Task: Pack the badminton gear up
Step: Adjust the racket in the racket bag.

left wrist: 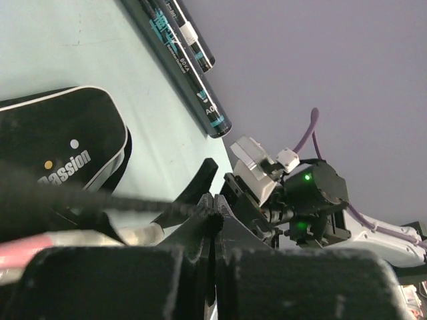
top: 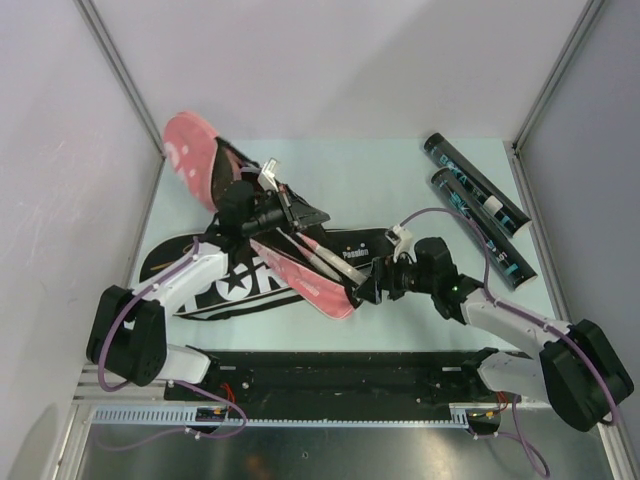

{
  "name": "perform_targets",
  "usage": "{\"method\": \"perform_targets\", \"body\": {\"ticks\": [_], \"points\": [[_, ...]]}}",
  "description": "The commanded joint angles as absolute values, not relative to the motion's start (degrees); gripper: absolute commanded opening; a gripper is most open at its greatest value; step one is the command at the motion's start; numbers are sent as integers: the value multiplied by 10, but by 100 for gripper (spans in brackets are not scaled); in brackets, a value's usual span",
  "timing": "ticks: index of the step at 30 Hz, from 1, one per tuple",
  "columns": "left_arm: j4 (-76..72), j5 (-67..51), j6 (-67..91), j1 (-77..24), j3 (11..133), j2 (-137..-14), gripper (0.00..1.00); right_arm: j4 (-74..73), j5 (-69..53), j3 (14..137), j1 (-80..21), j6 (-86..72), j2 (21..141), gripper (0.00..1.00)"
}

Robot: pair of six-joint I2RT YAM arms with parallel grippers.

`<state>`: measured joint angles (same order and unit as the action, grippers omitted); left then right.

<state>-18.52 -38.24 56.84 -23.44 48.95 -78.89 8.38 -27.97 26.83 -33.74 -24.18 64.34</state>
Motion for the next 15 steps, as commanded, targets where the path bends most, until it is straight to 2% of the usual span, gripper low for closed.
{"method": "perform_targets", "body": {"ticks": [1,5,7,10,15], "points": [[-189,-483,566,-248,517,-782,0,134,-336,337,-334,-160,659,85],[-190,-479,571,-239,521,-784,0,113,-344,315,-373,-144,653,86],[-190,-484,572,-237,528,-788,0,91,-295,311,-385,-154,645,88],[-189,-488,571,-232,531,-790,0,34,-210,309,-374,-178,604,87],[-189,-493,569,-222,528,-793,1,-59,-206,303,-334,-172,518,89]]}}
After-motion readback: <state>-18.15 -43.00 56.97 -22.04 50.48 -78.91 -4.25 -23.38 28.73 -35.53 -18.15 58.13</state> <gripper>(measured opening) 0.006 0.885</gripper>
